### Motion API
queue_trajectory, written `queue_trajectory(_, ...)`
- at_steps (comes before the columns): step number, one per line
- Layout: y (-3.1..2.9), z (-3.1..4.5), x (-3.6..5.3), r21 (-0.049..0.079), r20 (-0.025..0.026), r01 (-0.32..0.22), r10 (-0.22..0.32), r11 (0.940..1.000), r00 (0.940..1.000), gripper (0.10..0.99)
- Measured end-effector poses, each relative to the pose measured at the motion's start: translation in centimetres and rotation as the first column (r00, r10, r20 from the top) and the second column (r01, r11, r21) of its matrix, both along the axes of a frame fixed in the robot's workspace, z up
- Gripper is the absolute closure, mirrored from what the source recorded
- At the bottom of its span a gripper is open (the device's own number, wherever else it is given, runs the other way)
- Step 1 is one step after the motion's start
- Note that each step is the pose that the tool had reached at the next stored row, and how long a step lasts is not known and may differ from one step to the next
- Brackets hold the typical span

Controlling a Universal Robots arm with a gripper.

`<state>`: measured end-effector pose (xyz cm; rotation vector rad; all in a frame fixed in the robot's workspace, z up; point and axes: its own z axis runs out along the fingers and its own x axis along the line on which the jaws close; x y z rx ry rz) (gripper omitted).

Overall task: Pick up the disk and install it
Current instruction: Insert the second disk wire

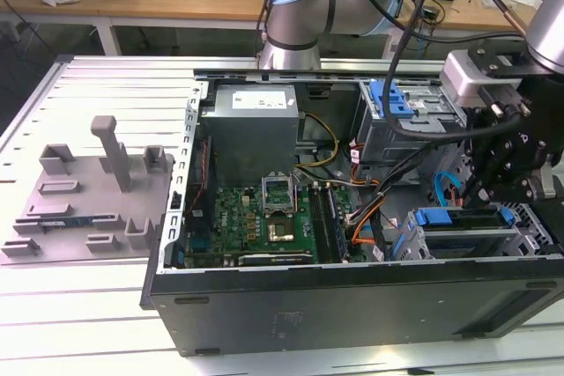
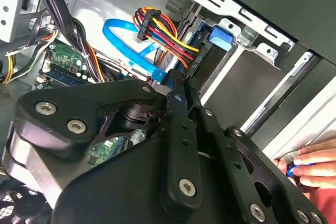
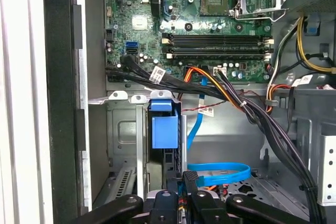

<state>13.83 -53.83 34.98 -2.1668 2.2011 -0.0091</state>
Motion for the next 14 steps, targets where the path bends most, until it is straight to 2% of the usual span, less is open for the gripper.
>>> queue_trajectory(2,-0.25,0.0,0.0,0.012,0.0,0.0,0.0,0.9999,1.0,0.925)
queue_trajectory(3,-0.3,-0.01,0.0,0.013,0.0,0.0,0.0,0.9999,1.0,0.925)
queue_trajectory(10,-0.52,-0.01,0.0,0.015,0.0,0.0,0.0,0.9999,1.0,0.925)
queue_trajectory(14,-0.52,-0.06,0.04,0.015,-0.0027,0.0,0.0,0.9999,1.0,0.925)
